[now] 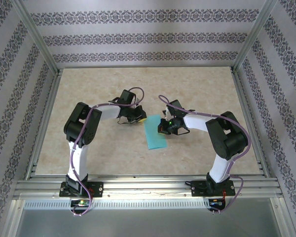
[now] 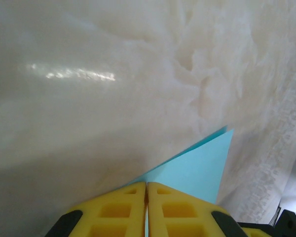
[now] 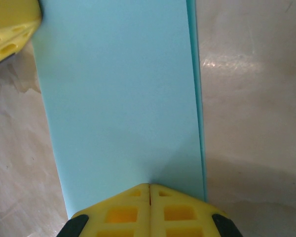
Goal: Fold a paper plane with a square sheet of paper (pick it up from the middle)
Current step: First fold the square sheet of paper in half at the center of the table.
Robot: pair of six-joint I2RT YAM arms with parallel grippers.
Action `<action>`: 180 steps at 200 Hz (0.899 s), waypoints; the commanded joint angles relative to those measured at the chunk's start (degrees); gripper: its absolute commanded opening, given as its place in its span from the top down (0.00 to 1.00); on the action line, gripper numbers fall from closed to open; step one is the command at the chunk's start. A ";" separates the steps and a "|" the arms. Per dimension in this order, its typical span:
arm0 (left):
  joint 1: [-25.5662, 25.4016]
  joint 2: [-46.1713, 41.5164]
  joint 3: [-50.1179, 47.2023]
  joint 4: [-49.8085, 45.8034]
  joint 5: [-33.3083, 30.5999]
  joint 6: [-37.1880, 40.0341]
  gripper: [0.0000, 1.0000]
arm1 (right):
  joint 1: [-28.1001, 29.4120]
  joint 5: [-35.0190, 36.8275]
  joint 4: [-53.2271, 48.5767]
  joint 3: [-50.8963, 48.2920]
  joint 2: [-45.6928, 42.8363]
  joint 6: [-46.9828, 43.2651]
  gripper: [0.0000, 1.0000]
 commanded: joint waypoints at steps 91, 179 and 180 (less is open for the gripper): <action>2.89 3.35 6.57 -7.32 -10.89 1.20 0.89 | 0.15 4.20 -5.92 -2.52 1.21 -0.58 1.00; -0.87 -8.47 0.53 -2.35 -2.80 3.21 0.88 | 0.15 4.38 -6.20 -1.99 1.16 -0.47 1.00; -1.00 -8.52 0.34 -2.15 -2.67 3.16 0.88 | 0.15 4.38 -6.20 -1.99 1.16 -0.47 1.00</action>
